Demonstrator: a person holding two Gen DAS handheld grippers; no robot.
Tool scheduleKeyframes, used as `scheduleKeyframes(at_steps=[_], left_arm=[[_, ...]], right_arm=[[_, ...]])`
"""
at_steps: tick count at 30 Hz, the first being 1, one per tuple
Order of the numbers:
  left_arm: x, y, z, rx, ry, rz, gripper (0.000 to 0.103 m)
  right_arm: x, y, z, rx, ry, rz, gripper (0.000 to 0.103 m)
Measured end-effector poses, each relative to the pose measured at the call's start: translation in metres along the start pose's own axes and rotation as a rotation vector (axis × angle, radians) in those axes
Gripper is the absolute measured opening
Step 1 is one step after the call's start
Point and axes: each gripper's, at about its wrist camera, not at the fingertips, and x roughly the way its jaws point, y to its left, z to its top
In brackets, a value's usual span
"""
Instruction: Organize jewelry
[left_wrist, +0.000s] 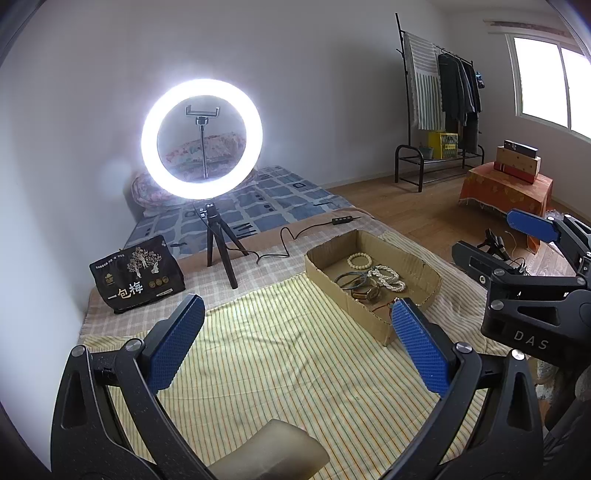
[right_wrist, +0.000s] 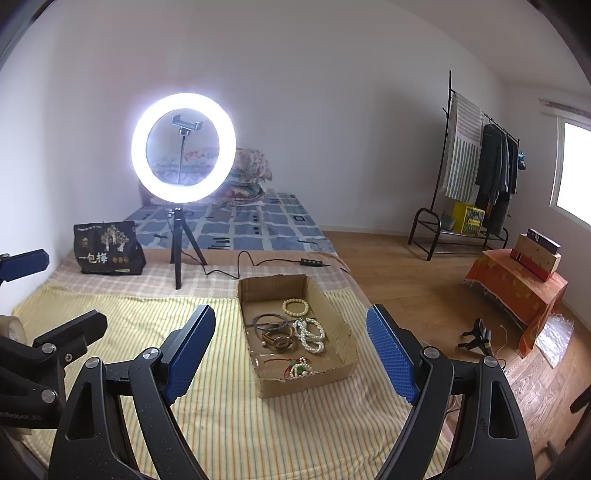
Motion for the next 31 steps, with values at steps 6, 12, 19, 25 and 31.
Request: scheduleKeyframes(at_steps=[6, 12, 19, 25, 31], left_arm=[[-0.0001, -0.0004, 0.0000, 0.000, 0.000, 0.000, 0.103], [-0.0001, -0.0006, -0.0001, -0.001, 0.001, -0.001, 0.103], [0.0000, -0.0008, -0.0006, 0.001, 0.004, -0.005, 0.103], [0.0002, -0.0008, -0.0006, 0.001, 0.004, -0.005, 0.103], [0.0010, -0.0006, -0.0030, -0.010, 0.007, -0.013, 0.103]], right_arm=[[0.0004, 0.0010, -0.0003, -0.001, 0.003, 0.003, 0.084], [0.0023, 0.0031, -0.0008, -0.006, 0.011, 0.009, 0.084], [0.0024, 0.0043, -0.0010, -0.006, 0.014, 0.010, 0.084], [0.0020, 0.0046, -0.0019, -0.009, 0.018, 0.013, 0.084], [0.0047, 0.0050, -0.0030, -0.014, 0.025, 0.016, 0.084]])
